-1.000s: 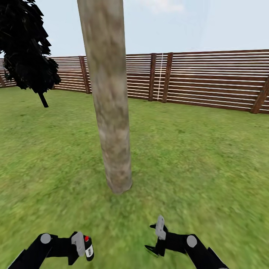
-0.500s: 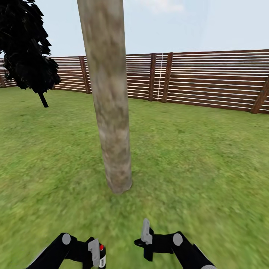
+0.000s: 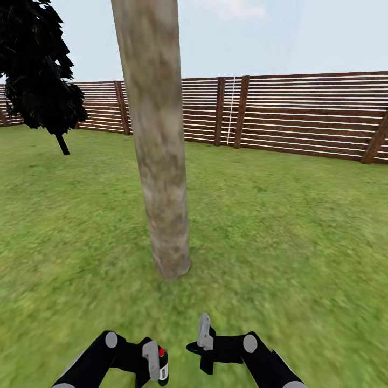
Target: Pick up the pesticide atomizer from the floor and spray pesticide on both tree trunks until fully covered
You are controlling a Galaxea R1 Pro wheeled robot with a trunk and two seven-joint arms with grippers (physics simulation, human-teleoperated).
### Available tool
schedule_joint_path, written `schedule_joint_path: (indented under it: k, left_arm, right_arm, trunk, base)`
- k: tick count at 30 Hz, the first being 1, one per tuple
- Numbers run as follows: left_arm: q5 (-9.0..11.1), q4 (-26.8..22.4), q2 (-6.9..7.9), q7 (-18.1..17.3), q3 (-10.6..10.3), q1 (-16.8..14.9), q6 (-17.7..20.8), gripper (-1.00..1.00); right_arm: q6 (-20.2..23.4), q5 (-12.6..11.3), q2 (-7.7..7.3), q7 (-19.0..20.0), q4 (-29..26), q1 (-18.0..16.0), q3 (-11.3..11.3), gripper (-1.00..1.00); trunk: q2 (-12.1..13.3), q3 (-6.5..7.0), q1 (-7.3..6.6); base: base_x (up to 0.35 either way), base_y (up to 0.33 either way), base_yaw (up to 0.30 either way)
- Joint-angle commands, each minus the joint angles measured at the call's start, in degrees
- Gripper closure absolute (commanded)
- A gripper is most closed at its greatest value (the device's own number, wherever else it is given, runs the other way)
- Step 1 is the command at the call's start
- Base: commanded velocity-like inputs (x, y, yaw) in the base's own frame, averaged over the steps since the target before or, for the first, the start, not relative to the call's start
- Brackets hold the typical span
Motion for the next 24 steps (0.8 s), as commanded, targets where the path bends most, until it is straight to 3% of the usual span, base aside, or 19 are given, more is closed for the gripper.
schedule_joint_path:
  k: [1, 9, 21, 24]
  left_arm:
    - [0.02, -0.12, -0.12, -0.08, 0.0, 0.0, -0.17, 1.0]
    - [0.0, -0.45, -1.97, -0.16, 0.0, 0.0, -0.46, 1.0]
    - [-0.01, -0.36, -3.16, 0.16, -0.02, 0.0, -0.46, 1.0]
    - [0.06, -0.31, -3.4, 0.23, -1.79, 0.0, -0.47, 1.0]
  right_arm:
    - [0.0, 0.03, 0.0, 0.0, 0.04, 0.0, 0.0, 1.0]
    - [0.0, 0.06, -0.09, 0.0, 0.05, 0.0, 0.0, 1.0]
    - [0.0, 0.06, -0.09, 0.0, -0.02, 0.0, -0.01, 1.0]
    - [0.0, 0.05, -0.09, 0.0, -0.02, 0.0, -0.01, 1.0]
  trunk:
    - [0.0, 0.0, 0.0]
    - [0.0, 0.0, 0.0]
    - [0.0, 0.0, 0.0]
    - [0.0, 0.0, 0.0]
  base:
    - [0.0, 0.0, 0.0]
    - [0.0, 0.0, 0.0]
    - [0.0, 0.0, 0.0]
    - [0.0, 0.0, 0.0]
